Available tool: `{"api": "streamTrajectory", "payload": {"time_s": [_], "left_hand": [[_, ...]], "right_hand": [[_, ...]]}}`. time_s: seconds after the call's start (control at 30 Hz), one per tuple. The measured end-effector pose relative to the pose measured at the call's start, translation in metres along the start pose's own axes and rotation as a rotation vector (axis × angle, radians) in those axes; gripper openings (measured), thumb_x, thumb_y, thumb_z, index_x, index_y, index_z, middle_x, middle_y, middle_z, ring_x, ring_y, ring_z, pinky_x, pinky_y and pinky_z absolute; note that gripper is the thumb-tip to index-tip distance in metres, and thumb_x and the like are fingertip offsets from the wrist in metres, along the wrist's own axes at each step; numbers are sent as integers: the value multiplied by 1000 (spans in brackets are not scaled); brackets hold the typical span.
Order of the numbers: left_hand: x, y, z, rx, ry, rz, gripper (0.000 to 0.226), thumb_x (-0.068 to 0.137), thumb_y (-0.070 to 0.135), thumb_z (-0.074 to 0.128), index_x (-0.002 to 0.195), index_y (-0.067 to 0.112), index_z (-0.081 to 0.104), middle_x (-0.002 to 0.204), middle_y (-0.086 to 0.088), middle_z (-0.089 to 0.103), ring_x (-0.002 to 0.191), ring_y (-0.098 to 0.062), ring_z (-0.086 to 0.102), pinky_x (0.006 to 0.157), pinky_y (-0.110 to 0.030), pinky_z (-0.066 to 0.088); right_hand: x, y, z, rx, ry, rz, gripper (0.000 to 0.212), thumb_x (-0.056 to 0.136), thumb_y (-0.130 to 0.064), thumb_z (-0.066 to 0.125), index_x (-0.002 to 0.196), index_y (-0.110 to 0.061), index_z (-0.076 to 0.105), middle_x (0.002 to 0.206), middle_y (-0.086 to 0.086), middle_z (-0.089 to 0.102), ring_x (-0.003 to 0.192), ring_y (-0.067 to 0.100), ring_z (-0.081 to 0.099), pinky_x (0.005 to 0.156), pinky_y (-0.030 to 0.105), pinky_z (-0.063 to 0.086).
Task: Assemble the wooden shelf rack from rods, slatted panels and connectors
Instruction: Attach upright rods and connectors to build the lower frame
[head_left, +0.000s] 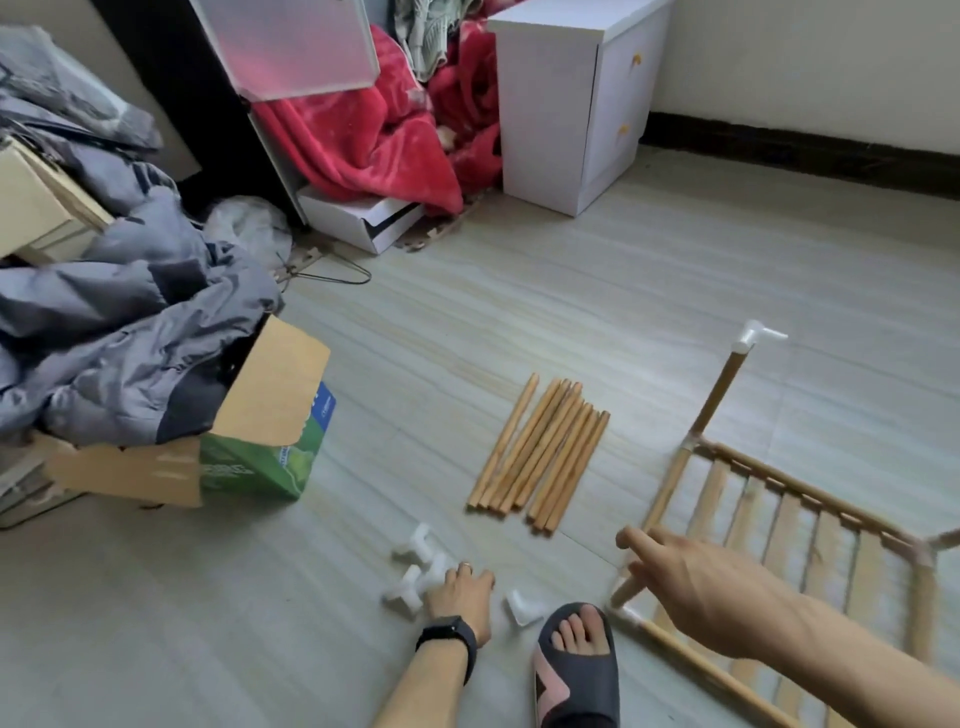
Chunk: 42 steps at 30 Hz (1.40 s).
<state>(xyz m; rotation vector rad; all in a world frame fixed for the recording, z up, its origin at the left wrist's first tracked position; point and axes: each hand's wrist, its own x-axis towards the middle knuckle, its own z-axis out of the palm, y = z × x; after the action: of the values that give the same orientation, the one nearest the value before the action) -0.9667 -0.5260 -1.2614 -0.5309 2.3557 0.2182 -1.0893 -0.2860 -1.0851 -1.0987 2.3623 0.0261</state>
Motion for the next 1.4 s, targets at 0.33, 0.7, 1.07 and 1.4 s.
{"api": "streamTrajectory", "payload": {"time_s": [0.33,0.7,1.07,1.4], "left_hand": [[28,-3,-5,-260,61,39,36,91,0,48,117,22,60,128,-4,51,114,-23,55,89,-32,51],[-78,118,-229,-1513,-101,593,29,85,25,81,112,18,73,103,-3,78,94,-18,75,67,-28,58],[-213,172,-310,-1401,36,823,36,79,26,84,106,7,68,90,-7,78,76,-18,75,63,-22,56],[-228,161,-292,-1200,147,662,65,83,68,63,109,8,69,90,-2,79,80,-14,76,69,-26,52]], "right_hand": [[12,9,3,168,35,58,26,108,-43,31,132,-35,35,123,-9,64,97,13,66,81,35,58],[-70,-1,-84,436,355,210,71,91,-60,63,151,-36,33,139,-4,53,107,7,63,92,28,54],[-144,-3,-122,837,1048,193,13,95,-37,69,107,-34,64,101,-5,71,72,8,74,66,21,58],[-150,-11,-114,1034,1068,82,31,92,-30,74,120,-24,63,104,-4,71,81,13,74,73,34,63]]}}
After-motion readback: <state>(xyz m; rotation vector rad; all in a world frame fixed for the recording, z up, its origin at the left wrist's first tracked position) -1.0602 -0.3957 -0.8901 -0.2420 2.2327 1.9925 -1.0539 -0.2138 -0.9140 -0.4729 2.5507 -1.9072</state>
